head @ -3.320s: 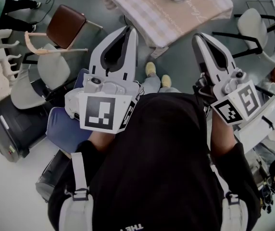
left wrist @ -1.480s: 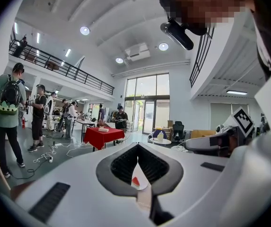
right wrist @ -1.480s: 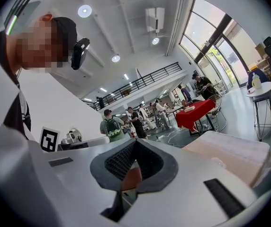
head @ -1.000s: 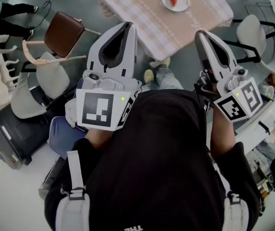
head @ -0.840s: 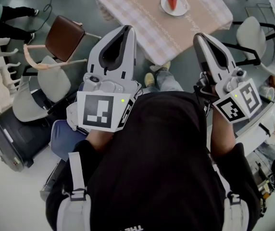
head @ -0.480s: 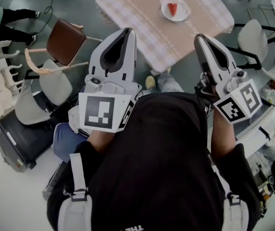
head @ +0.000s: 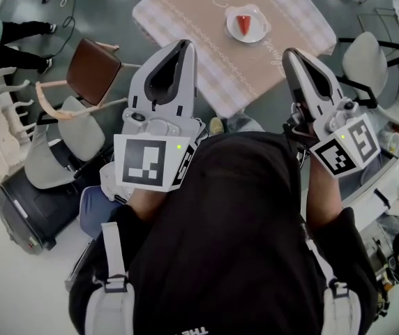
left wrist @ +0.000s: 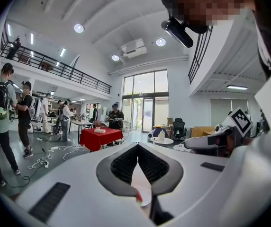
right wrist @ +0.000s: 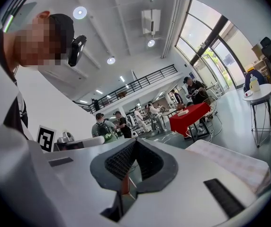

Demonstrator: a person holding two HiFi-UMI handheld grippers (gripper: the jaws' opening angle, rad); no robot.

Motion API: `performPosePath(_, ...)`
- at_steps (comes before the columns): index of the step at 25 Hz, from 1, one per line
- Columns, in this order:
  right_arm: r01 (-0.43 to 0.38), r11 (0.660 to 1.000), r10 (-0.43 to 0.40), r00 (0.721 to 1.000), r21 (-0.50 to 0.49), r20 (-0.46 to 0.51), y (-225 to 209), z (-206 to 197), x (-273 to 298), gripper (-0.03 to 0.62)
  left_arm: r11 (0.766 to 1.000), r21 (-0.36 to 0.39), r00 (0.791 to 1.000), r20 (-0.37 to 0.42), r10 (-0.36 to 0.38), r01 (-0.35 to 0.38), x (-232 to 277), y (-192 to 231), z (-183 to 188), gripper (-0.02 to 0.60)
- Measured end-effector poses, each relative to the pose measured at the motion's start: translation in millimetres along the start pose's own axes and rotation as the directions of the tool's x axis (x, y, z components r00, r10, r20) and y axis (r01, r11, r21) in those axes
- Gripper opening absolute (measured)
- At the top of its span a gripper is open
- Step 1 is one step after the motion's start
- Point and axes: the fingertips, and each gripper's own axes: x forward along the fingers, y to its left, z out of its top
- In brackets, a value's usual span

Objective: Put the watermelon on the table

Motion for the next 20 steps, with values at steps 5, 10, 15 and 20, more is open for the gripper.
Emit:
performPosePath(5,-0.003,1.0,0.003,1.0,0.006,0.0,-24,8,7,0.014,1.0,0.006,1.0,-0.004,0.009,-0.009,23,-1,3,0.011)
performPosePath(10,-0.002,1.0,0.003,1.0,0.013,-0.011,-45,12,12,0.014,1.0,0.01,0.999,-0.028,0.018,-0.018,42,-2,0,0.011)
performPosePath(15,-0.015,0.999,0.016,1.0,0.039,-0.022,-65,16,18,0.014,0.999,0.014,0.999,-0.043,0.032,-0.031,59,-4,-3,0.011)
performPosePath(20,-0.025,0.998,0.027,0.998,0.053,-0.048,-82,11,23,0.014,0.999,0.01,0.997,-0.067,0.05,-0.05,72,-5,-10,0.011)
